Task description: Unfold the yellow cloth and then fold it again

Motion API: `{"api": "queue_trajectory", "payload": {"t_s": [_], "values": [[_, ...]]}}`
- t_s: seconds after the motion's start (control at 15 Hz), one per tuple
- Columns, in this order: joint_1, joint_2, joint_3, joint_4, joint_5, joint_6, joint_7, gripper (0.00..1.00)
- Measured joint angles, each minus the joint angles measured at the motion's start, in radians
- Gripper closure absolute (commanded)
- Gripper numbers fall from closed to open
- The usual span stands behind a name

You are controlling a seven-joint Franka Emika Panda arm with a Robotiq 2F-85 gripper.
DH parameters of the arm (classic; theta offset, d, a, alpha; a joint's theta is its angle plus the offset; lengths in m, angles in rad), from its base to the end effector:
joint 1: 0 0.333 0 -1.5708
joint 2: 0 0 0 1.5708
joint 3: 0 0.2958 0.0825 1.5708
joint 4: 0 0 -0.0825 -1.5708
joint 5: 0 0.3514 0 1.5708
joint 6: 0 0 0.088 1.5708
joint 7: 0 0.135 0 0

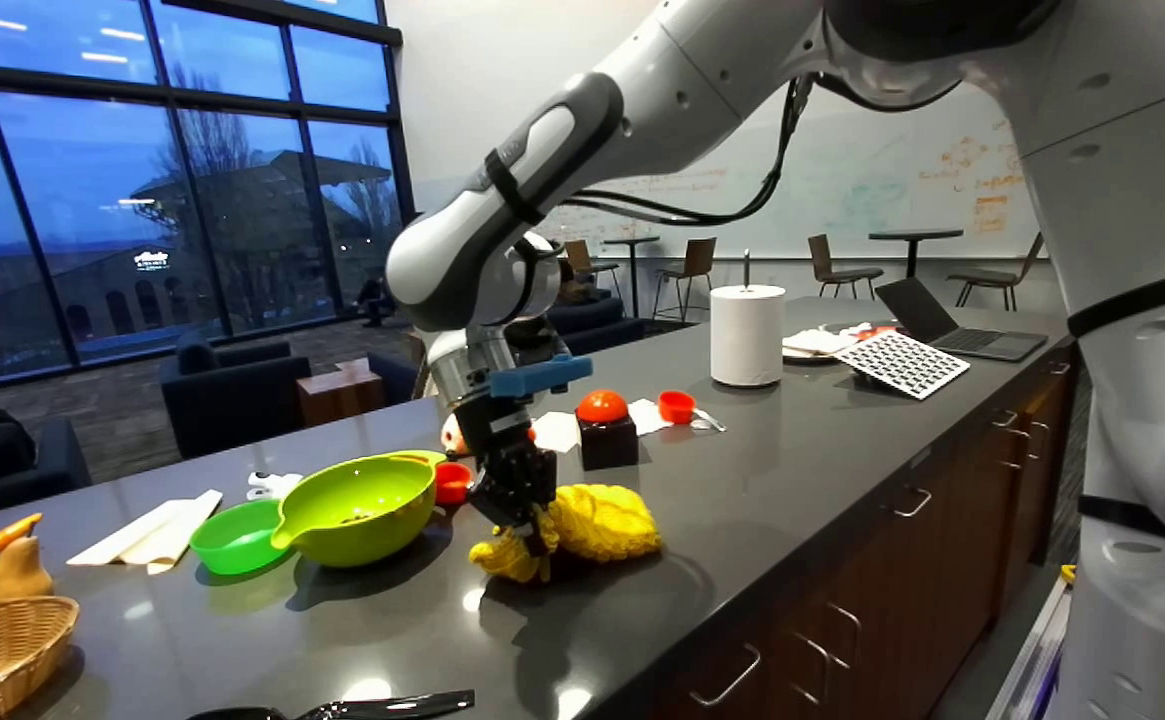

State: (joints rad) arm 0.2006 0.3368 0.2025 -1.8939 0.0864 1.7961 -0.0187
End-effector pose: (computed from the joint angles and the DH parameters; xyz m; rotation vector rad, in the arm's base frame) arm 0.4823 0.2137 0.2796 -2.9466 -0.5782 0.6852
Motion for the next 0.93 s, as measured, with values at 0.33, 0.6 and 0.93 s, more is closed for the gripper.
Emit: {"api": "queue_trajectory", "payload": {"t_s": [0.33, 0.6, 0.93], "values": [[0.049, 0.049, 0.036, 0.087, -0.006, -0.013, -0.063, 0.65], [0.06, 0.077, 0.041, 0.129, -0.039, -0.035, -0.087, 0.46], [0.057, 0.079, 0.015, 0.141, -0.09, -0.038, -0.08, 0.12]]}}
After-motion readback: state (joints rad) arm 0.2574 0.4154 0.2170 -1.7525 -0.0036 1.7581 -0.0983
